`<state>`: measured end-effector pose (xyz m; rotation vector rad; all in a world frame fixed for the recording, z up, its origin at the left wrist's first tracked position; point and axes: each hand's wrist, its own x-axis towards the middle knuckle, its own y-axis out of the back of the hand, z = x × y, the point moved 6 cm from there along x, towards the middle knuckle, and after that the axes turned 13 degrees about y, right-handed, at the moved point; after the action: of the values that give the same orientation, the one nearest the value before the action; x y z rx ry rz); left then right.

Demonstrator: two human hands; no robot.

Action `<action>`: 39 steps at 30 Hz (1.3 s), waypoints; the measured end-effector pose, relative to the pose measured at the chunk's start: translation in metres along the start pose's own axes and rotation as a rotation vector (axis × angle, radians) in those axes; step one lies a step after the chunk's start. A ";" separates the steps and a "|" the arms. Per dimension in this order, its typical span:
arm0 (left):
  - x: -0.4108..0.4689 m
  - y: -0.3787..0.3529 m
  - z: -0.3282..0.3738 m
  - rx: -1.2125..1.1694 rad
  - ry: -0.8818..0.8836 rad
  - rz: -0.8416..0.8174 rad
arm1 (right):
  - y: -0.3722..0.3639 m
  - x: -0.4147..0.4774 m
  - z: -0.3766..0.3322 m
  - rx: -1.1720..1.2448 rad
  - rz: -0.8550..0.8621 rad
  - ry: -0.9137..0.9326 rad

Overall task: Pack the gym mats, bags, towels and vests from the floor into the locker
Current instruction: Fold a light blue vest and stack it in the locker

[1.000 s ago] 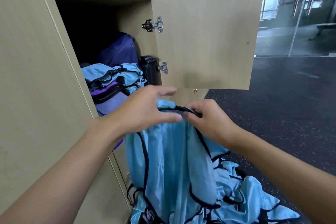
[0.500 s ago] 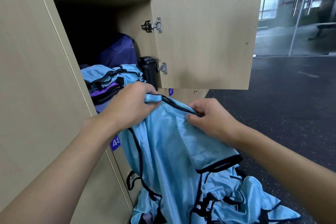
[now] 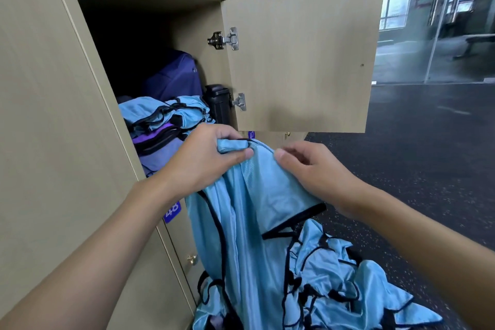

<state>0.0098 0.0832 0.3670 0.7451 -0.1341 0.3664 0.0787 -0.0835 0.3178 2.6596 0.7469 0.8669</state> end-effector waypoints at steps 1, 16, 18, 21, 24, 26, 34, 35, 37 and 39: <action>0.000 0.002 0.000 -0.008 0.005 0.008 | -0.001 -0.002 0.003 0.025 -0.036 -0.038; -0.006 -0.019 0.003 0.019 -0.039 -0.121 | -0.001 0.000 -0.012 -0.056 0.047 0.085; -0.003 -0.012 0.001 -0.022 -0.007 -0.052 | 0.001 0.000 -0.008 -0.073 0.077 0.054; -0.002 -0.005 0.001 -0.059 -0.003 0.001 | 0.001 -0.001 -0.003 -0.065 0.069 -0.021; -0.001 -0.004 0.001 -0.050 -0.017 0.026 | -0.001 0.001 0.000 -0.105 -0.002 -0.006; 0.001 -0.005 -0.001 -0.004 -0.031 0.048 | 0.000 0.001 -0.004 -0.102 0.001 0.014; -0.009 -0.027 0.010 -0.029 -0.069 -0.095 | 0.003 0.001 -0.014 -0.028 0.109 0.023; -0.009 -0.030 0.011 -0.010 -0.075 -0.087 | 0.004 0.001 -0.014 -0.016 0.113 0.022; -0.009 -0.033 0.012 0.006 -0.085 -0.068 | 0.002 0.001 -0.015 0.012 0.095 0.009; -0.009 -0.036 0.012 -0.016 -0.073 -0.072 | 0.000 0.000 -0.015 0.029 0.067 -0.007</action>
<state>0.0153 0.0481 0.3508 0.7455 -0.1781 0.2690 0.0699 -0.0830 0.3293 2.7263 0.6777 0.8685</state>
